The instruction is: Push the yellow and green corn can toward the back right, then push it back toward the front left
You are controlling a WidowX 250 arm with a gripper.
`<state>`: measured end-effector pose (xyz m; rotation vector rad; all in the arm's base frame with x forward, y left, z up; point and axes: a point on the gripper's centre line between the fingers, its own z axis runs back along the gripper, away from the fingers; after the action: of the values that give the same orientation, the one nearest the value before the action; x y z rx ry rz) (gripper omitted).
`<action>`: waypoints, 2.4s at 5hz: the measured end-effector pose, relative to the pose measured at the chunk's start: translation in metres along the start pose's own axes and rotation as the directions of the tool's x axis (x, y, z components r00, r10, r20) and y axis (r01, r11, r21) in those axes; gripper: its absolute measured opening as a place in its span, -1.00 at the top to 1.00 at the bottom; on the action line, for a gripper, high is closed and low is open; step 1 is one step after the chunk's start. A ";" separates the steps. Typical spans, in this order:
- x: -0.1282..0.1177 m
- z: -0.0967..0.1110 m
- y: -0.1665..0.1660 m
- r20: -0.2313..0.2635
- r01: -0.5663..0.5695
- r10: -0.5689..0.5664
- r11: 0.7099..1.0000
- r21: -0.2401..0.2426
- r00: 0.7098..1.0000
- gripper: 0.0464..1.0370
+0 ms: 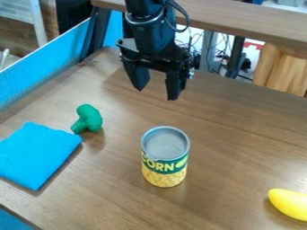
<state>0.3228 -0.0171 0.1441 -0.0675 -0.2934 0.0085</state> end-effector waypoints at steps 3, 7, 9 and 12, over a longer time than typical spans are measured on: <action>-0.022 0.015 0.001 -0.012 0.063 -0.063 0.998 0.013 0.998 -0.93; -0.127 -0.009 -0.044 -0.055 0.125 -0.119 0.986 0.112 0.991 -0.93; -0.135 -0.055 -0.040 -0.015 0.156 -0.155 0.979 0.128 0.988 -0.93; -0.093 -0.086 -0.027 0.087 0.158 -0.175 0.971 0.177 0.981 -0.93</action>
<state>0.2584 -0.0512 0.0366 0.1274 -0.3990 -0.1306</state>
